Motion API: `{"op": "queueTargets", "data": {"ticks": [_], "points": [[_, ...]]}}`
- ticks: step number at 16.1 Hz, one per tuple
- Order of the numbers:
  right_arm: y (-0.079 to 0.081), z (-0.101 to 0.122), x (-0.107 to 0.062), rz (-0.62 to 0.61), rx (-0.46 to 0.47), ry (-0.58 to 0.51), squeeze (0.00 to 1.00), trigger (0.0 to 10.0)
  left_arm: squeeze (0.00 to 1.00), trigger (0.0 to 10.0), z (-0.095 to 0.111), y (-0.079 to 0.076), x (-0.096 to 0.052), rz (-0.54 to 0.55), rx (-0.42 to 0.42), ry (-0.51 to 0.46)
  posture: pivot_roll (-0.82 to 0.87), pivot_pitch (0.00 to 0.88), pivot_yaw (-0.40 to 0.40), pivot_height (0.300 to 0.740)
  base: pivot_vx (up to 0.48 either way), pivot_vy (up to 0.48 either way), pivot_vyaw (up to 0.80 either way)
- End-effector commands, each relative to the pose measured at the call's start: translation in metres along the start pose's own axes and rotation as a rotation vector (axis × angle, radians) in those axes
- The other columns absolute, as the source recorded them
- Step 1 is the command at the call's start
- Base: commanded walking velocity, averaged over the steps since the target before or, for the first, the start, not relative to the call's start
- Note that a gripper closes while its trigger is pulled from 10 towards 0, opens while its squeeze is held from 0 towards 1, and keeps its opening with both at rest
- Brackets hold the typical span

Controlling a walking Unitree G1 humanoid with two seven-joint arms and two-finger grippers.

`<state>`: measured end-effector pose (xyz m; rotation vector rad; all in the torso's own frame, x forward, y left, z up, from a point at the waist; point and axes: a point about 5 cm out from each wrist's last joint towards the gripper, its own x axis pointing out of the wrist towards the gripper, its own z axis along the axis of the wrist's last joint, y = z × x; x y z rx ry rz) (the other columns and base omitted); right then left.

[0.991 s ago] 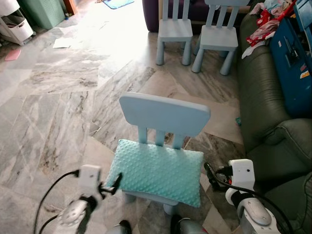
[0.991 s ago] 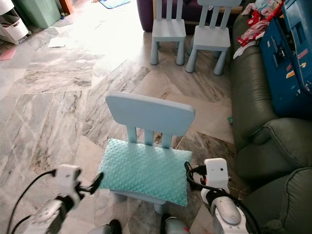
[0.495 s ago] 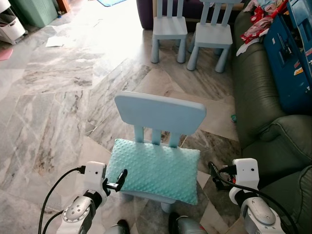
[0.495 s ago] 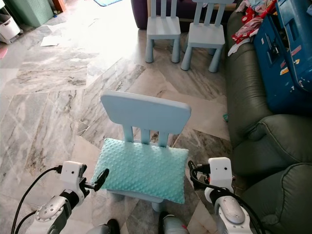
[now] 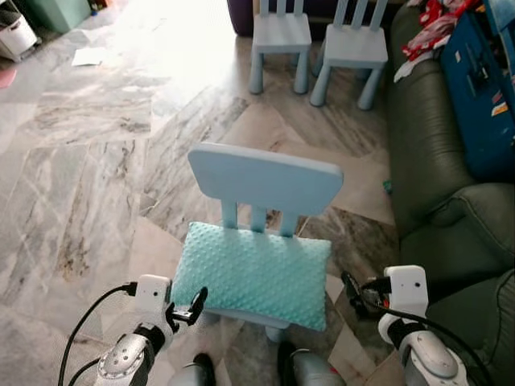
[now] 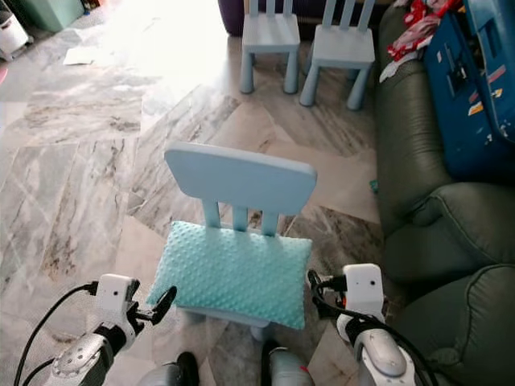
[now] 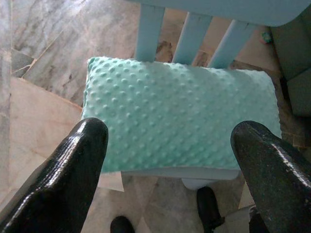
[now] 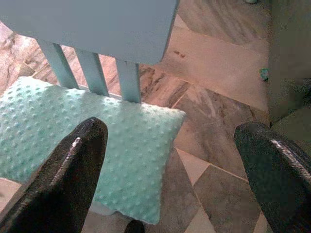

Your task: Move the pillow to the sofa

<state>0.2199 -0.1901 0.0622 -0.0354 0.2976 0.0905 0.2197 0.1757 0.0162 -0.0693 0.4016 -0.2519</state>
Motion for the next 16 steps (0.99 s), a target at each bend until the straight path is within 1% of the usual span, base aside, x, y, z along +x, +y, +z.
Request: {"op": "queueTargets", "data": {"ticks": [1,7,14,16], "points": [[0.0020,-0.0034,-0.0047,0.006,0.005,0.019,0.00,10.0,0.00,10.0,-0.0068,0.0026,-0.0066,0.012,-0.010,0.029,-0.18,0.306,0.004,0.740,0.000,0.000,0.00],[0.0058,-0.0049,-0.0089,0.028,0.010,0.028,0.00,10.0,0.00,10.0,-0.0090,0.0027,-0.0101,0.010,-0.019,0.045,-0.18,0.316,0.006,0.740,0.000,0.000,0.00],[0.0080,-0.0046,-0.0090,0.041,0.008,0.029,0.00,10.0,0.00,10.0,-0.0104,0.0023,-0.0105,0.007,-0.026,0.055,-0.18,0.315,0.005,0.740,0.000,0.000,0.00],[0.0086,-0.0042,-0.0093,0.046,0.003,0.028,0.00,10.0,0.00,10.0,-0.0121,0.0033,-0.0115,0.001,-0.017,0.064,-0.18,0.315,0.004,0.740,0.000,0.000,0.00]]}}
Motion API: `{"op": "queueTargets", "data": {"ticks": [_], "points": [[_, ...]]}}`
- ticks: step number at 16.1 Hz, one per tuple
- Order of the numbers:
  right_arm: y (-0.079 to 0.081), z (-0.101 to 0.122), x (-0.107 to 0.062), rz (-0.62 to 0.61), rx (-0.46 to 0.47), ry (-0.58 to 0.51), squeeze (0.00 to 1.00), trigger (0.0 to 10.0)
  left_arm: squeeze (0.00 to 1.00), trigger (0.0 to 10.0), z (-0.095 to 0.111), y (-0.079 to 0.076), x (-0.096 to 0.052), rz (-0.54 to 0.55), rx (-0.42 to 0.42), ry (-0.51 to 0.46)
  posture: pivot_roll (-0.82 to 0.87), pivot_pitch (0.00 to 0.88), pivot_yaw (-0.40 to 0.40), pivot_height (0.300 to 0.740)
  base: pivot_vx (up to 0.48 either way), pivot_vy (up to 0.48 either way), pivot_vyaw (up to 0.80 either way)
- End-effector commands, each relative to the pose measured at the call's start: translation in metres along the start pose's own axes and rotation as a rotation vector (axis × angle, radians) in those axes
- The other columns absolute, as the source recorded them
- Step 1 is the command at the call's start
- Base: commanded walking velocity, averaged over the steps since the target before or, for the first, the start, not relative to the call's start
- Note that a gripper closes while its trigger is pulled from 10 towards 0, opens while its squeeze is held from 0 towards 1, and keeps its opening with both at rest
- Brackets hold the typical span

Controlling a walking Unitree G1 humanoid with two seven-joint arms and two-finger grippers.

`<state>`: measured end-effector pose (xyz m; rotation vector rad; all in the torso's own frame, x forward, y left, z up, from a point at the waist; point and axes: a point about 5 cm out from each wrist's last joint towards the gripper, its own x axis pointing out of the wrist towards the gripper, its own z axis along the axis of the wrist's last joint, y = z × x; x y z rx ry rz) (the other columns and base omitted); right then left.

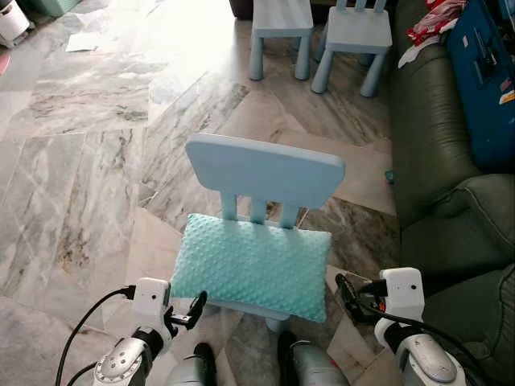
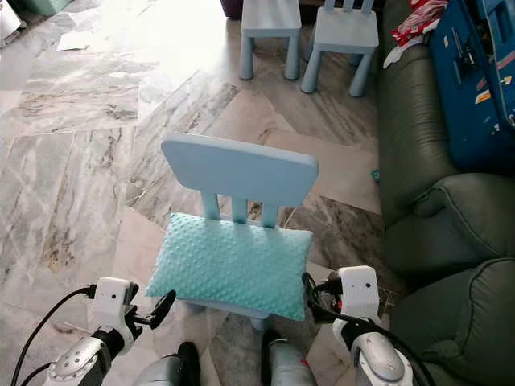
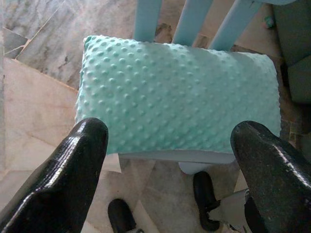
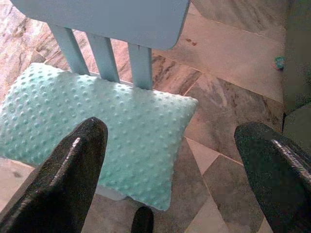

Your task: Move the pillow to the sofa

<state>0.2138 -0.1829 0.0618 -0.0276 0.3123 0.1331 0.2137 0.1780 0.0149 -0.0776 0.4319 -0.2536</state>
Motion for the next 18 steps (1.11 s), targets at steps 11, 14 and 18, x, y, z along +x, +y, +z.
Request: {"op": "queueTargets", "data": {"ticks": [11,14,18], "points": [[0.0055,-0.0005,-0.0019,0.026,0.000,0.005,0.00,10.0,0.00,10.0,-0.0110,0.0032,-0.0070,-0.001,0.006,0.046,-0.18,0.315,0.007,0.651,0.000,0.000,0.00],[0.0062,-0.0010,-0.0022,0.028,0.002,0.007,0.00,10.0,0.00,10.0,-0.0117,0.0027,-0.0071,-0.002,0.005,0.049,-0.18,0.317,0.008,0.612,0.000,0.000,0.00],[0.0071,0.0001,0.0000,0.029,0.001,0.004,0.00,10.0,0.00,10.0,-0.0121,0.0026,-0.0067,-0.005,0.004,0.052,-0.17,0.320,0.007,0.569,0.000,0.000,0.00]]}}
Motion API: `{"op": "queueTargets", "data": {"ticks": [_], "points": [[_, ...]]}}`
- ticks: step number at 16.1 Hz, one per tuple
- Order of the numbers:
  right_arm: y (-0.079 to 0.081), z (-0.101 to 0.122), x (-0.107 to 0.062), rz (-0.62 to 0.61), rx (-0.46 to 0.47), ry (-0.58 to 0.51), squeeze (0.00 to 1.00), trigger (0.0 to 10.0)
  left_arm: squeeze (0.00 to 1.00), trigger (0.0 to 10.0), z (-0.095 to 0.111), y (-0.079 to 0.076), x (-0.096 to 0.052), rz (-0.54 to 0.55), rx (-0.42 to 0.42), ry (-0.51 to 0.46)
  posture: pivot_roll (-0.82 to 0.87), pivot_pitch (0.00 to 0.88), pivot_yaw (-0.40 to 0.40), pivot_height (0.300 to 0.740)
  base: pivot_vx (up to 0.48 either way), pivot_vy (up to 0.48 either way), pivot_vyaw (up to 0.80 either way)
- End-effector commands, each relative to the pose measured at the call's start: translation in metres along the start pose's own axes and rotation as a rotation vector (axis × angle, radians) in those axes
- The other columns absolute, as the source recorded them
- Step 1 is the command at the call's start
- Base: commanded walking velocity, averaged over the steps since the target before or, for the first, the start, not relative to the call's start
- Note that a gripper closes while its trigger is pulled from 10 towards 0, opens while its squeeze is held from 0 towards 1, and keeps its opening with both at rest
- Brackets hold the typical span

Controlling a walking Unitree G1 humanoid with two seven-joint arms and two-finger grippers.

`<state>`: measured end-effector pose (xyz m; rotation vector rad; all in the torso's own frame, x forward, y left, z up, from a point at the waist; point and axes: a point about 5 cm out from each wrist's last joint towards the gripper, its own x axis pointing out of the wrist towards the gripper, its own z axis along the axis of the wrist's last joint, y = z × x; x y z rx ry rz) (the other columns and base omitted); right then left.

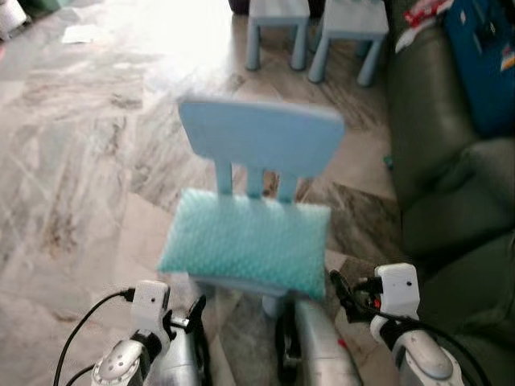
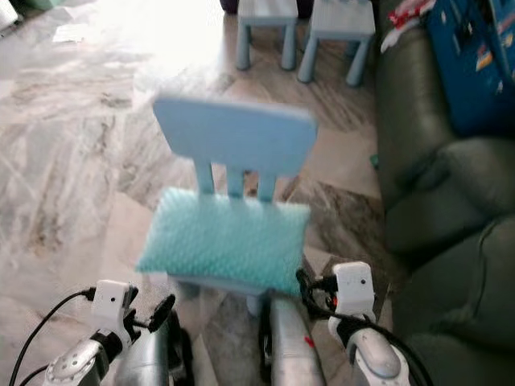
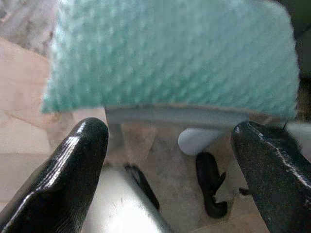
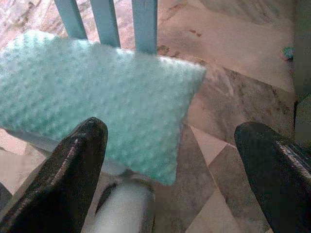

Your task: Move the pillow to the sofa

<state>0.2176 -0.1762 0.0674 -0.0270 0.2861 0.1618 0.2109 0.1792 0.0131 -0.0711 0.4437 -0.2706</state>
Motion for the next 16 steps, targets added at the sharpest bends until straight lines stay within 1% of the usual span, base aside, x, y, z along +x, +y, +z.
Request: {"op": "queueTargets", "data": {"ticks": [1,2,5,8,16], "points": [[0.0016,-0.0061,-0.0022,0.002,0.008,0.029,0.00,10.0,0.00,10.0,-0.0094,0.0017,-0.0047,0.010,-0.005,0.038,-0.17,0.320,0.007,0.554,0.000,0.000,0.00],[0.0018,-0.0058,-0.0019,0.003,0.008,0.028,0.00,10.0,0.00,10.0,-0.0094,0.0016,-0.0047,0.011,-0.005,0.038,-0.17,0.320,0.007,0.549,0.000,0.000,0.00],[0.0020,-0.0053,-0.0014,0.005,0.006,0.025,0.00,10.0,0.00,10.0,-0.0099,0.0015,-0.0050,0.012,-0.005,0.039,-0.17,0.321,0.006,0.515,0.000,0.000,0.00],[0.0018,-0.0048,-0.0007,0.004,0.005,0.024,0.00,10.0,0.00,10.0,-0.0100,0.0014,-0.0046,0.011,-0.004,0.040,-0.17,0.321,0.005,0.472,0.000,0.000,0.00],[0.0026,-0.0030,0.0022,0.007,0.003,0.017,0.00,10.0,0.00,10.0,-0.0105,0.0010,-0.0050,0.011,-0.003,0.043,-0.17,0.324,0.006,0.380,0.000,0.000,0.00]]}}
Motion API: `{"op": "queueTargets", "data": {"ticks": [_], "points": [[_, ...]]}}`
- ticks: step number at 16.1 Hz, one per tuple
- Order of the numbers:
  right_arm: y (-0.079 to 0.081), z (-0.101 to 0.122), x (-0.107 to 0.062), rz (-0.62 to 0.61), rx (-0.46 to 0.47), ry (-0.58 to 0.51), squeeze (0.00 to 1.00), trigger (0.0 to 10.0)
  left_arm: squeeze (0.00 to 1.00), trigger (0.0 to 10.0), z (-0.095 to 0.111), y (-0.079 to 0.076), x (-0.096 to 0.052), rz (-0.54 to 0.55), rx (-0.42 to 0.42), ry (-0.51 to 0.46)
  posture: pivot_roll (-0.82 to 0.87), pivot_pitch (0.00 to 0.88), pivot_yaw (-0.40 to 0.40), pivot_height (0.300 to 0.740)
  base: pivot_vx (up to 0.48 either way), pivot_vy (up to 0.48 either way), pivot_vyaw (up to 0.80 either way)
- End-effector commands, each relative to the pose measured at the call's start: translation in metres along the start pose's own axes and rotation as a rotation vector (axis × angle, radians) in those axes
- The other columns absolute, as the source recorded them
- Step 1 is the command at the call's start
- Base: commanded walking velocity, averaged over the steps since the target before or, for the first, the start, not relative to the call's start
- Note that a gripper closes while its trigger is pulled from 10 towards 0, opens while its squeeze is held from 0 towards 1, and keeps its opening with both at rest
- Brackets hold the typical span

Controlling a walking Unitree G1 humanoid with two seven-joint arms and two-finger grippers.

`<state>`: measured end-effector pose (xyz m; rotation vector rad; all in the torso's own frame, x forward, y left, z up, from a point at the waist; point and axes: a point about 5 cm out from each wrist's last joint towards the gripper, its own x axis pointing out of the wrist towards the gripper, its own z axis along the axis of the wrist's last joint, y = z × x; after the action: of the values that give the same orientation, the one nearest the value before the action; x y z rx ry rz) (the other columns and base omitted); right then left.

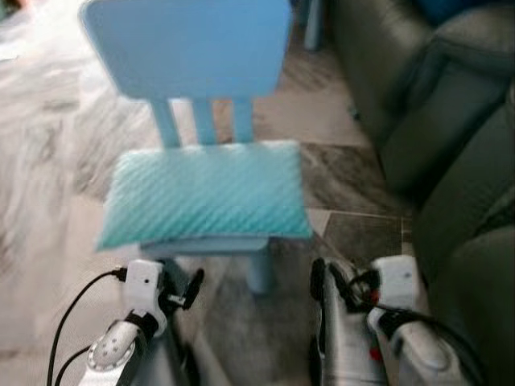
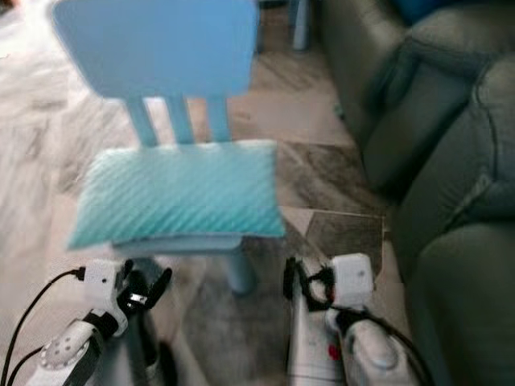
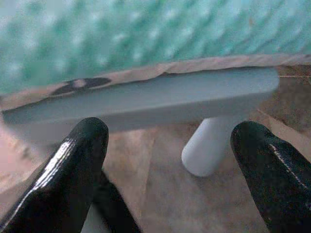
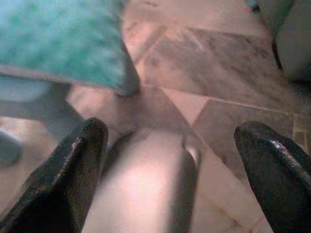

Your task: Move the pillow to the sofa

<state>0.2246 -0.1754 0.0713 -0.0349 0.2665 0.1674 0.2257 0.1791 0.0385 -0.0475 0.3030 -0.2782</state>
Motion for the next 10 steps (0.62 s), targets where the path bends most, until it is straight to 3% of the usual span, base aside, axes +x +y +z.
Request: {"op": "queueTargets", "data": {"ticks": [1,6,8,10], "points": [[0.003,-0.009,-0.003,0.003,0.012,0.037,0.00,10.0,0.00,10.0,-0.039,-0.001,-0.013,0.015,-0.044,0.179,-0.17,0.324,0.006,0.365,0.000,0.000,0.00],[0.004,-0.006,-0.001,0.009,0.012,0.024,0.00,10.0,0.00,10.0,-0.032,0.005,-0.013,0.068,-0.011,0.143,-0.17,0.324,0.005,0.320,0.000,0.000,0.00],[0.001,-0.003,-0.001,0.009,0.012,0.016,0.00,10.0,0.00,10.0,-0.011,0.018,-0.012,0.169,0.066,0.051,-0.17,0.323,0.004,0.320,0.000,0.000,0.00],[-0.001,-0.001,-0.003,0.012,0.002,0.010,0.00,10.0,0.00,10.0,0.005,0.021,-0.011,0.207,0.102,-0.012,-0.17,0.319,0.002,0.320,0.000,0.000,0.00]]}}
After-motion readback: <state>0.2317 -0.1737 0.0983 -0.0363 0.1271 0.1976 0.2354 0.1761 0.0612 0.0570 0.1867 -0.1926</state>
